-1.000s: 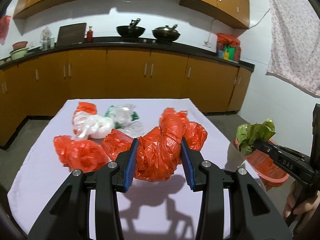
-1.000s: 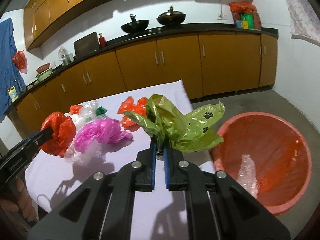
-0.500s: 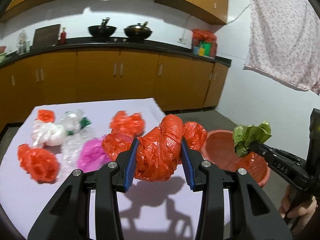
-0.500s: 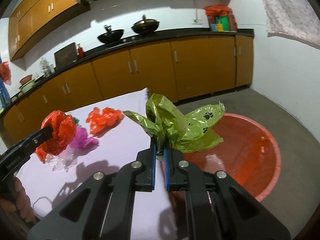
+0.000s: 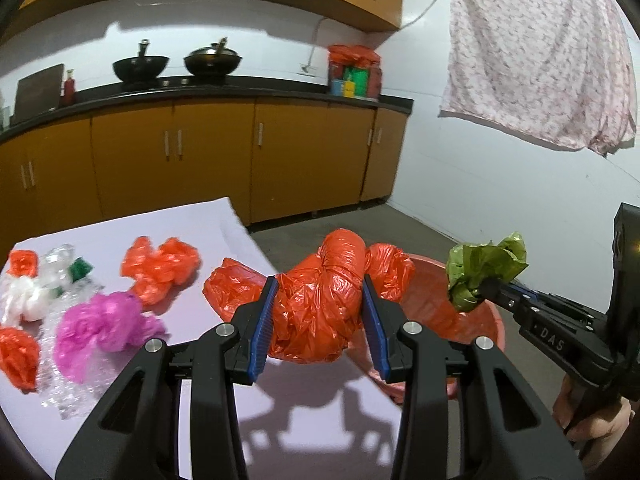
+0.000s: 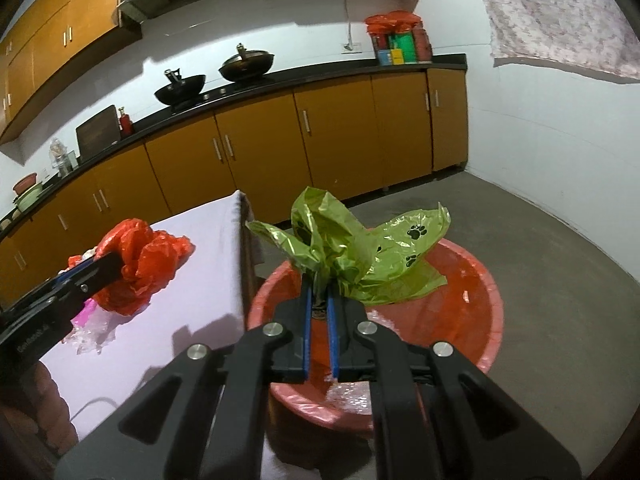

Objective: Collect trash
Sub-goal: 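Carry the red bag over the orange basket with the left gripper while the right carries the green bag there, then open the left gripper to drop the red bag while the right drops the green bag into the basket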

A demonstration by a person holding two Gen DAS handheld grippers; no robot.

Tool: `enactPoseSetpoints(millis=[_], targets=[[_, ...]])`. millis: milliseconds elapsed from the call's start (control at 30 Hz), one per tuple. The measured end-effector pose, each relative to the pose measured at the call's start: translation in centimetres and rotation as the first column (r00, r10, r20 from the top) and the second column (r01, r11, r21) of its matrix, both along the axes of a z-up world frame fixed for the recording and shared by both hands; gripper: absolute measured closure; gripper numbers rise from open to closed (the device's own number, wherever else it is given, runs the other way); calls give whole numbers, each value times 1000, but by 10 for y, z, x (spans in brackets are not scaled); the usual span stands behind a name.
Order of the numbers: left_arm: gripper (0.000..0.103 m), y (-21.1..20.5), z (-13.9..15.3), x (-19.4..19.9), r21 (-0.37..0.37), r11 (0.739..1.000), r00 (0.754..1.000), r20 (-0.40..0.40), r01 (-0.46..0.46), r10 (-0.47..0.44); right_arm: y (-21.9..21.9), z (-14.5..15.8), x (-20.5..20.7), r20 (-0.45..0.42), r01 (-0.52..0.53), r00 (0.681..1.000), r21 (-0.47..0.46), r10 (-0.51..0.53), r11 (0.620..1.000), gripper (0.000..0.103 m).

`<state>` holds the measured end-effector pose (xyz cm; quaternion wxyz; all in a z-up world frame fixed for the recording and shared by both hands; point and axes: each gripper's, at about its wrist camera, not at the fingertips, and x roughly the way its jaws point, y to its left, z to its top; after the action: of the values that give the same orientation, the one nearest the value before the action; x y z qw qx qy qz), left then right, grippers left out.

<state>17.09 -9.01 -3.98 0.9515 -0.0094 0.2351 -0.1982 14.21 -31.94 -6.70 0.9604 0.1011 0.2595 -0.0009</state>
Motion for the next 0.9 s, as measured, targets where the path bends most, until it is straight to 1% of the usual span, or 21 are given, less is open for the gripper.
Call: enactPoseSetpoints(millis=[167, 367, 900], targets=[[61, -19, -4, 8, 9, 999, 999, -13, 36, -35, -14, -5, 0, -4, 27, 1000, 6, -27, 1000, 94], [62, -43, -15, 19, 21, 997, 996, -48, 73, -72, -27, -10, 4, -10, 50, 999, 14, -50, 999, 94], [61, -82, -32, 38, 63, 989, 988, -87, 134, -128, -43, -18, 16, -9, 76, 997, 39, -76, 996, 94]])
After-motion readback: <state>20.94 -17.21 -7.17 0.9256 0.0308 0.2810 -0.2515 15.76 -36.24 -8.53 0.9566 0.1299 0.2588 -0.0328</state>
